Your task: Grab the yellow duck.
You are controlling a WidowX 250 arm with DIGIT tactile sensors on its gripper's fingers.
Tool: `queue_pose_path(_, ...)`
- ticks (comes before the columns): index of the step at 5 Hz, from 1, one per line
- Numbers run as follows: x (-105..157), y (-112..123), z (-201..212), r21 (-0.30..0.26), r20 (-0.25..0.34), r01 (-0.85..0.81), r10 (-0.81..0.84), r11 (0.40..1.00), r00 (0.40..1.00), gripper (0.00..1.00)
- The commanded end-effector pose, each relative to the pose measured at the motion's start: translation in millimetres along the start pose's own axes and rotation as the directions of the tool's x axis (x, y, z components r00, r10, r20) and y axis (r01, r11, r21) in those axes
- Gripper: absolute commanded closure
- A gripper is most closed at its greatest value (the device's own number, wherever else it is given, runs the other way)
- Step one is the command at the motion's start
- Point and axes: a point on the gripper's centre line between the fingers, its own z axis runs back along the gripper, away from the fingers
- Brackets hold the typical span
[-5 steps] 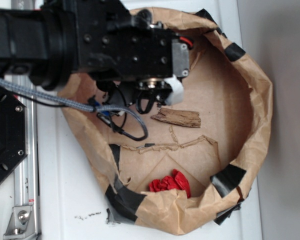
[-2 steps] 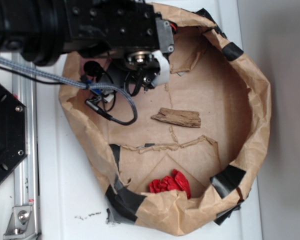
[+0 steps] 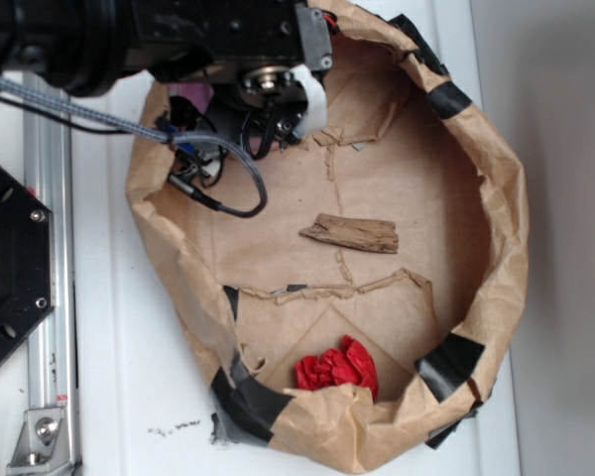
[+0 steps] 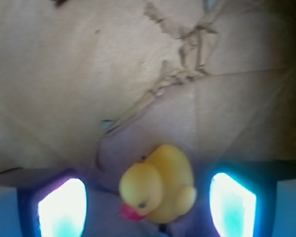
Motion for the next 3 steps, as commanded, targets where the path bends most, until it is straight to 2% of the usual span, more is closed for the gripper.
queue_pose_path(1,-1.6,5.6,-15.8,0.075,-0.008,-0.045,0.045,0.996,0.999,0.0)
queue_pose_path(2,-2.4,10.9,-16.2,0.128,0.027,-0.108,0.105,0.986,0.994,0.06)
queue_pose_path(3,0.3,8.4,-16.9,0.124,0.034,-0.091,0.088,0.988,0.996,1.0)
